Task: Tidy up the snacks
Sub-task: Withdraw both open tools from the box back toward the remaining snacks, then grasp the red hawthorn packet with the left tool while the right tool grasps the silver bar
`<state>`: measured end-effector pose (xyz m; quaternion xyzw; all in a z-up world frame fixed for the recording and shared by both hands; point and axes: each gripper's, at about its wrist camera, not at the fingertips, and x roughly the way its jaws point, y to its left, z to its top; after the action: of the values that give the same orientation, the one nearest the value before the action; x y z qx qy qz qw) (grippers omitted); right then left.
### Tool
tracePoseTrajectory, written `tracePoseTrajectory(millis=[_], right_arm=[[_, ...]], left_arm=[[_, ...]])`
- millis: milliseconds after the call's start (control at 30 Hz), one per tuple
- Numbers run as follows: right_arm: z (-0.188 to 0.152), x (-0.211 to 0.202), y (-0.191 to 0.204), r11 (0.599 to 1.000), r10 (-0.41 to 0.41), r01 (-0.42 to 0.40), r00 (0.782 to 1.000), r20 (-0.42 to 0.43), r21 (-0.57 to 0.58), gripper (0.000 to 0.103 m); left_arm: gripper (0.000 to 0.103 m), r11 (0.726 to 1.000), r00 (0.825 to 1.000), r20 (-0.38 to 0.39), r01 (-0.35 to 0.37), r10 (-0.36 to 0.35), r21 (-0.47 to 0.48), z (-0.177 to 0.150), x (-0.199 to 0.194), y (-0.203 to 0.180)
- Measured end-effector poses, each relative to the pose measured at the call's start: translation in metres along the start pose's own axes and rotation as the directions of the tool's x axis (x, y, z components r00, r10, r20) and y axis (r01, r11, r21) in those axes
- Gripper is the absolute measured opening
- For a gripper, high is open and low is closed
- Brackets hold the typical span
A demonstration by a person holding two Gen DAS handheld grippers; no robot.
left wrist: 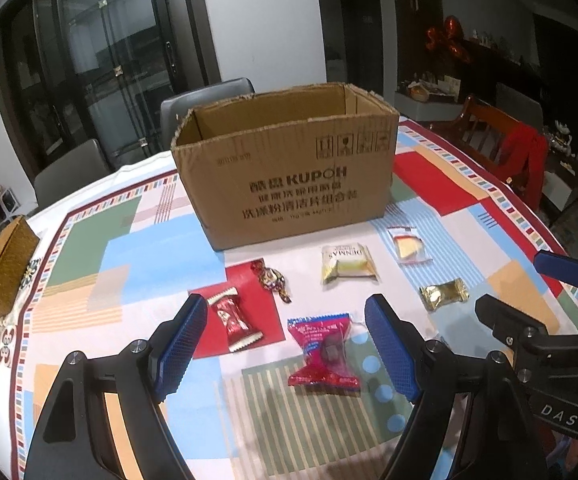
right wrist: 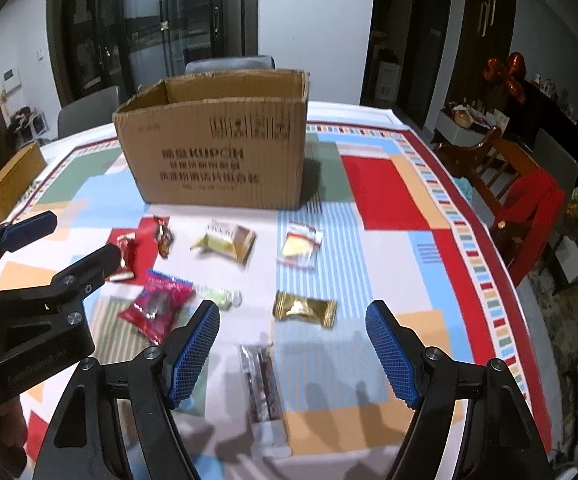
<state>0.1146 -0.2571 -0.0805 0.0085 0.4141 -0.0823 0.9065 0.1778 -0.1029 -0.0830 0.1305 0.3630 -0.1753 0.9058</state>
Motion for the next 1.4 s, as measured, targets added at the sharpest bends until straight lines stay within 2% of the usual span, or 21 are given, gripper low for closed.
tracePoseTrajectory(millis=[600,1067,1300,1400], right_arm=[[-0.030,0.027,0.010,1.000,0.013,-0.016,0.996,-0.093,-0.027,0.076],[-0.046,0.049,0.006,1.000,0.027,-0.027,0.984,-0.173,0.000,0.060],[-0.051,0.058,0.007,0.999,0.037,-0.037,0.979,-0.199,0.002,0.060],[-0.053,0.061,0.009,0.999,0.041,-0.042,0.977,-0.207,0.000,0.059]], left_arm=[[0.079,0.999,0.997,-0.064,0.033,-0.032,0.008,-0.024,0.035,-0.008],[0.075,0.998,0.990,-0.133,0.059,-0.057,0.011,-0.036,0.065,-0.015],[0.072,0.998,0.986,-0.153,0.062,-0.059,0.013,-0.038,0.074,-0.018],[0.067,0.998,0.985,-0.162,0.060,-0.057,0.017,-0.039,0.079,-0.019]])
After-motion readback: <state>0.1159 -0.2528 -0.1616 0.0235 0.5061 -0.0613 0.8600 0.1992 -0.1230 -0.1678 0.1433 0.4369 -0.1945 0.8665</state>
